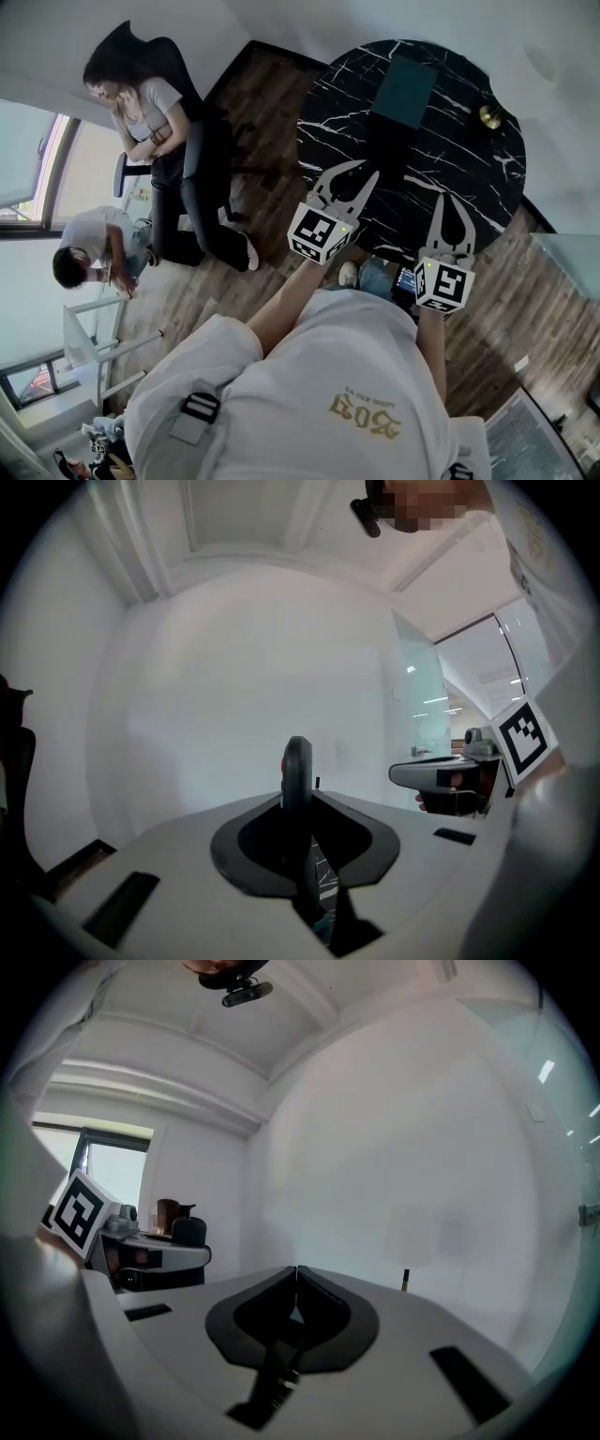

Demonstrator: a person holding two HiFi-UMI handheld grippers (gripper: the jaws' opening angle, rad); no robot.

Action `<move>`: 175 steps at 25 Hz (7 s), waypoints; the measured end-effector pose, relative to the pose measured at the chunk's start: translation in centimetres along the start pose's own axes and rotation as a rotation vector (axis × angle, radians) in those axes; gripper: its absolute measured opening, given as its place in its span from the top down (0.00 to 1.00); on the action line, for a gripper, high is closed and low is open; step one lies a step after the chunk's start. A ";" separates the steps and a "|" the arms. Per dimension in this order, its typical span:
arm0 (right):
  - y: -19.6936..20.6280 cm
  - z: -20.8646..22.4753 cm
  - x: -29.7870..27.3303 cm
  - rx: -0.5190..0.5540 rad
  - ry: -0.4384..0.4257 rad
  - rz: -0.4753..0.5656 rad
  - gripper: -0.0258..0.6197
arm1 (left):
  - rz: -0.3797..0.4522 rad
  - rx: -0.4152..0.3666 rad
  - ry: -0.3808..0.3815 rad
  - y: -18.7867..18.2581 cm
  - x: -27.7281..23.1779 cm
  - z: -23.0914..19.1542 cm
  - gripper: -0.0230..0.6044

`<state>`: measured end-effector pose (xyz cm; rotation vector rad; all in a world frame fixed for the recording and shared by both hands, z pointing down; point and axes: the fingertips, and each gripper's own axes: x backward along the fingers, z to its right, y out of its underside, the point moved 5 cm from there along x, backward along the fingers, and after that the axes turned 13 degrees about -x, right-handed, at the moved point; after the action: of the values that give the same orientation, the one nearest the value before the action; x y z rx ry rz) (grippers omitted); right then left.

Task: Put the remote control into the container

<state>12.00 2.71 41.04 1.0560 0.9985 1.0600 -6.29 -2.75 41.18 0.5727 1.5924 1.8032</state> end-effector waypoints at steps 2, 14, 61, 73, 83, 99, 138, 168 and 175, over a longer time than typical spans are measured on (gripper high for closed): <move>-0.3 0.6 -1.1 -0.004 -0.016 -0.002 0.94 | -0.011 -0.006 -0.010 0.0 -1.0 -0.4 0.86; -2.2 3.4 -5.0 0.005 -0.064 0.014 0.94 | -0.015 0.006 -0.084 -1.1 -3.9 -1.9 0.86; 1.8 5.8 -12.8 -0.085 0.046 -0.113 0.94 | -0.183 0.183 0.084 7.6 -11.9 -7.1 0.86; 4.8 6.2 -14.6 -0.070 0.029 -0.187 0.94 | -0.292 0.285 0.150 12.0 -13.5 -5.8 0.86; 7.1 6.3 -15.2 -0.085 0.020 -0.254 0.94 | -0.366 0.327 0.177 14.6 -14.0 -5.2 0.86; 9.9 2.7 -15.7 -0.043 -0.098 -0.336 0.94 | -0.452 0.381 0.212 16.6 -13.9 -3.9 0.86; 11.5 4.4 -17.5 -0.054 -0.061 -0.400 0.94 | -0.570 0.364 0.317 18.8 -15.2 -2.2 0.80; 11.8 5.5 -17.6 -0.078 -0.019 -0.406 0.94 | -0.738 -0.107 0.536 20.7 -17.1 -0.9 0.53; 11.8 6.0 -17.8 -0.081 -0.003 -0.402 0.94 | -0.735 -0.037 0.541 20.9 -17.0 -1.1 0.50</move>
<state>12.20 -13.83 55.79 0.7484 1.1004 0.7612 0.81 -16.66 63.15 -0.5237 1.7762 1.4526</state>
